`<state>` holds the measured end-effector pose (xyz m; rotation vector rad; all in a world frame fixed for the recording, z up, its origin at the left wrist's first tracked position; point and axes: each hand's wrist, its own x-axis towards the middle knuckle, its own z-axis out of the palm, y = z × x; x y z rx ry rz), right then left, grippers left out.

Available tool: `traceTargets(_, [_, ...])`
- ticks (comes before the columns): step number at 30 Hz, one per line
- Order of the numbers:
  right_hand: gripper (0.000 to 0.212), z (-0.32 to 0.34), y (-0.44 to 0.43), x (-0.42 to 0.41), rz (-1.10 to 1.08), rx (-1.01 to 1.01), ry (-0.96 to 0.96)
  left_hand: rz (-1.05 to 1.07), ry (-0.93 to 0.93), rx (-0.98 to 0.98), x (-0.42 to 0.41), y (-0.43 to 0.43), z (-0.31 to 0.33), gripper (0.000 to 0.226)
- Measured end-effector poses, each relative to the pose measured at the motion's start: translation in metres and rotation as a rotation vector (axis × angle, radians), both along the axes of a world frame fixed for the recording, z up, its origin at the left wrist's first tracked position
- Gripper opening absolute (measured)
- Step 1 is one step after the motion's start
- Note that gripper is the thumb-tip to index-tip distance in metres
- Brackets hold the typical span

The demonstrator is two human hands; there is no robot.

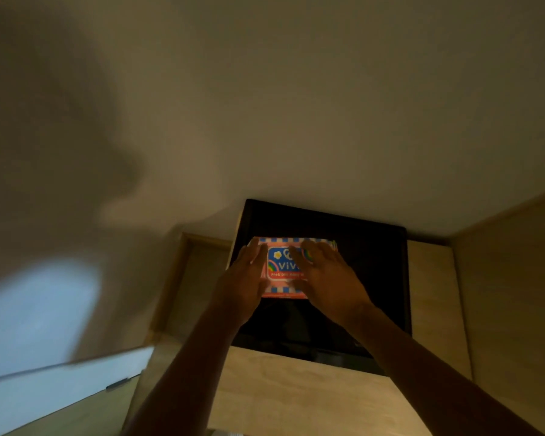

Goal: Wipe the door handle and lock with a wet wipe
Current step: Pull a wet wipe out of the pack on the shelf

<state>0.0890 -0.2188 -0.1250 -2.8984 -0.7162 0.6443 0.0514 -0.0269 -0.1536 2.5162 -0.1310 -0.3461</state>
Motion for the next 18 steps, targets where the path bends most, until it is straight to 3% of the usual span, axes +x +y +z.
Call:
traceTargets(6, [0.087, -0.002, -0.005, -0.004, 0.134, -0.093, 0.000, 0.022, -0.004, -0.104, 0.001, 0.003, -0.013, 0.064])
traceTargets(12, [0.070, 0.009, -0.002, 0.014, 0.119, -0.054, -0.077, 0.048, -0.012, -0.131, 0.002, 0.001, -0.017, 0.067])
traceTargets(15, [0.030, 0.017, 0.006, 0.034, -0.043, 0.094, -0.207, 0.074, -0.020, -0.169, 0.003, -0.003, -0.013, 0.066])
traceTargets(18, [0.025, 0.014, 0.006, 0.053, -0.386, 0.345, -0.254, 0.069, -0.054, -0.161, 0.005, -0.003, -0.013, 0.061])
